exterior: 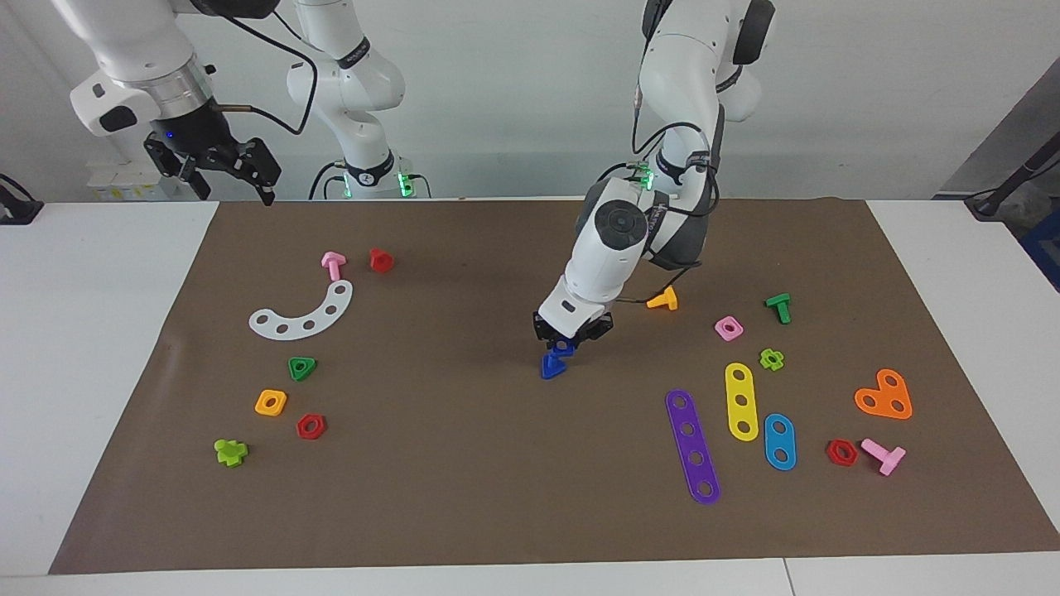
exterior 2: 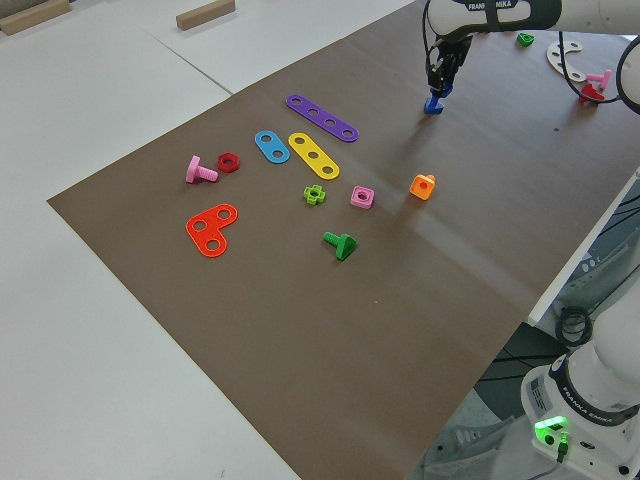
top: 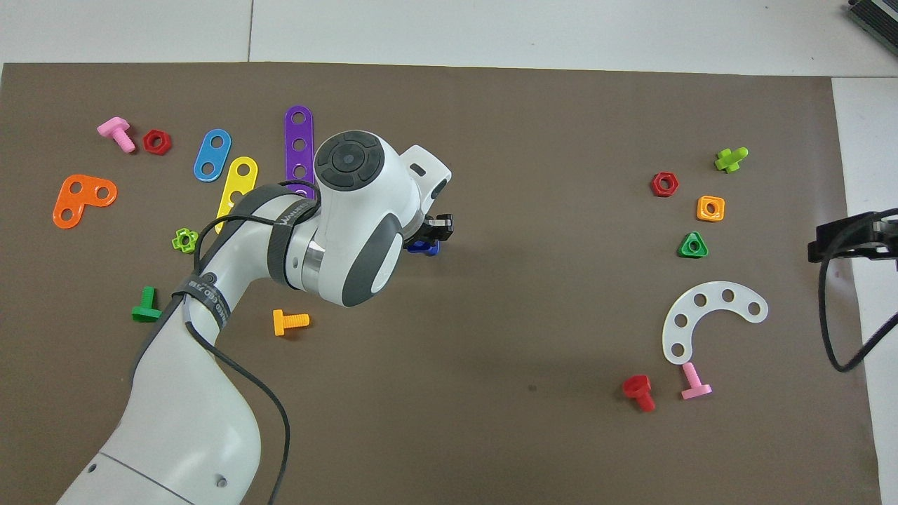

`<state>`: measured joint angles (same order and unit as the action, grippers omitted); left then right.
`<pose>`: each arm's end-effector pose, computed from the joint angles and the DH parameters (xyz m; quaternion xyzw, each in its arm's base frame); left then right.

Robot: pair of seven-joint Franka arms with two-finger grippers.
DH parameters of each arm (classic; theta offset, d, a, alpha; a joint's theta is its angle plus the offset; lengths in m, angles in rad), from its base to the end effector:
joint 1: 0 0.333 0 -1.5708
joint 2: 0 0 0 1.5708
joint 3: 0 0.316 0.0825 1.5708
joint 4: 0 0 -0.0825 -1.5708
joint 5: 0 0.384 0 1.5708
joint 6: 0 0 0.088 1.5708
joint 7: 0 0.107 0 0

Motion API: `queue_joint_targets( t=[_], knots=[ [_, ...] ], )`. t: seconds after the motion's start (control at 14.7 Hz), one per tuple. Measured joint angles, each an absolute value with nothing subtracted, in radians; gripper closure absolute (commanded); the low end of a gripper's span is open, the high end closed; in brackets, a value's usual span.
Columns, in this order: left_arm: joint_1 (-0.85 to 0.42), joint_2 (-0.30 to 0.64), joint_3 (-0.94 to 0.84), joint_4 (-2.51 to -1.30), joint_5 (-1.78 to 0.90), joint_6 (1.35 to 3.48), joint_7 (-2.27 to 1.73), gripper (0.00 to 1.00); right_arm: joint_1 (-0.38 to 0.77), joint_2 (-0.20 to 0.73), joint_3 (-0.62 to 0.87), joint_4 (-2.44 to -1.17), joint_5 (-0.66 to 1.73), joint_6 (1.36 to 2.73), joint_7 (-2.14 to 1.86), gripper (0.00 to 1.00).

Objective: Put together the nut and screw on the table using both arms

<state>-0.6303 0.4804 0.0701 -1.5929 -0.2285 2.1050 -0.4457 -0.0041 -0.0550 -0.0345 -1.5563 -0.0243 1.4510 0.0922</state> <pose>0.5732 -0.3796 0.3597 0.9964 -0.0048 -0.0253 0.0809 0.5243 -0.0237 0.6507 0.9974 -0.0664 -0.0249 0.0118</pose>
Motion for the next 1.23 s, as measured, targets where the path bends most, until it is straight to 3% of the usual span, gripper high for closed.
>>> queue_joint_targets(
  t=[1.23],
  knots=[
    [-0.648, 0.517, 0.071, -1.597, -0.229, 2.154, -0.454, 1.00, -0.002, -0.055, -0.025, -1.568, -0.024, 1.458, 0.092, 0.00]
  ],
)
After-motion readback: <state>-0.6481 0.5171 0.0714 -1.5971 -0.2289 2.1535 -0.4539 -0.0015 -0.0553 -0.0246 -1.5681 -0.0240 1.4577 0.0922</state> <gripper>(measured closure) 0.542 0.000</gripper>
